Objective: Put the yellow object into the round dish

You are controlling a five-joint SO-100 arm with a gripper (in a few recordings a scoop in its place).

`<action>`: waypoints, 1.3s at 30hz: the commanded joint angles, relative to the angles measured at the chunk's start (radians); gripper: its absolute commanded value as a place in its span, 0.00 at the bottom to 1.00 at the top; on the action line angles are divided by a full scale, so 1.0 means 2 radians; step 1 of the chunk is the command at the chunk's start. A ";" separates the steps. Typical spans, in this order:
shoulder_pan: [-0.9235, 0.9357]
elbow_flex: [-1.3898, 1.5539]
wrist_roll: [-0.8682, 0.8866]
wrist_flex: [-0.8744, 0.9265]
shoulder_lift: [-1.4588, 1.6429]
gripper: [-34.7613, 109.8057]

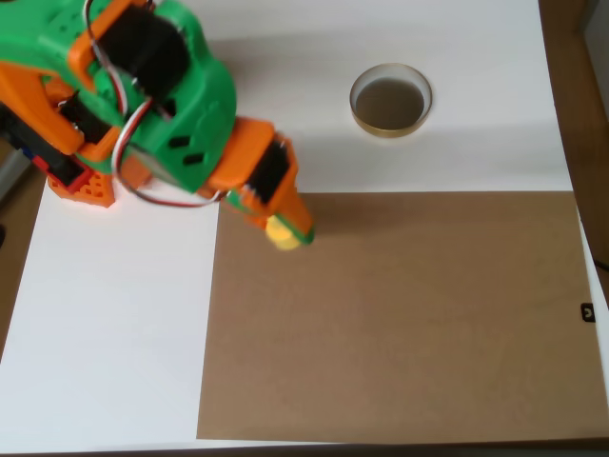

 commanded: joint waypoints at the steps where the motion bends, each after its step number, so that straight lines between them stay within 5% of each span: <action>1: -0.054 0.001 -0.016 0.011 0.038 0.24; 18: -0.286 -0.054 -0.034 0.038 -0.056 0.24; 39: -0.363 -0.261 -0.038 0.081 -0.308 0.24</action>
